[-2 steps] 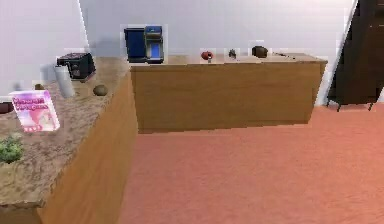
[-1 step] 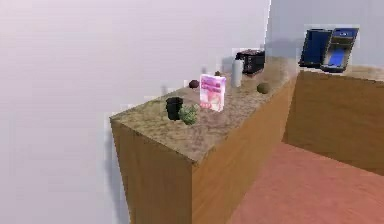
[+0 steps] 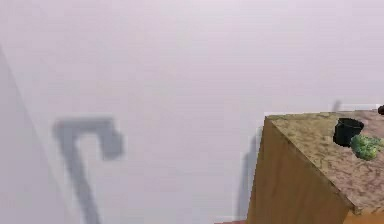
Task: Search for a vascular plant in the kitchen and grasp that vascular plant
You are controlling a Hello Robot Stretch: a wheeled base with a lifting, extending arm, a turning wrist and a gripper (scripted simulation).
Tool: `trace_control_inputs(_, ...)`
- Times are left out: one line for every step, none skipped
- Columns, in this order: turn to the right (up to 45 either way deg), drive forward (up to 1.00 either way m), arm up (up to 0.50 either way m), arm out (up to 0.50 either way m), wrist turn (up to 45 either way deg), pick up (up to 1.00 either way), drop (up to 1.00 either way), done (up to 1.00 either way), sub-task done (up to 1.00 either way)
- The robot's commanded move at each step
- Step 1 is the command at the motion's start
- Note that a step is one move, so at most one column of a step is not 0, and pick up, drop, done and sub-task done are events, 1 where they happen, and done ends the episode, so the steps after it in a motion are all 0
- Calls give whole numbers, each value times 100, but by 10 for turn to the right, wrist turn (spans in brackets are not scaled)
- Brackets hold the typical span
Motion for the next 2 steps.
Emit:
trace_control_inputs(-420, 0, 0, 0, 0, 0, 0, 0, 0)
trace_control_inputs(450, 0, 0, 0, 0, 0, 0, 0, 0)
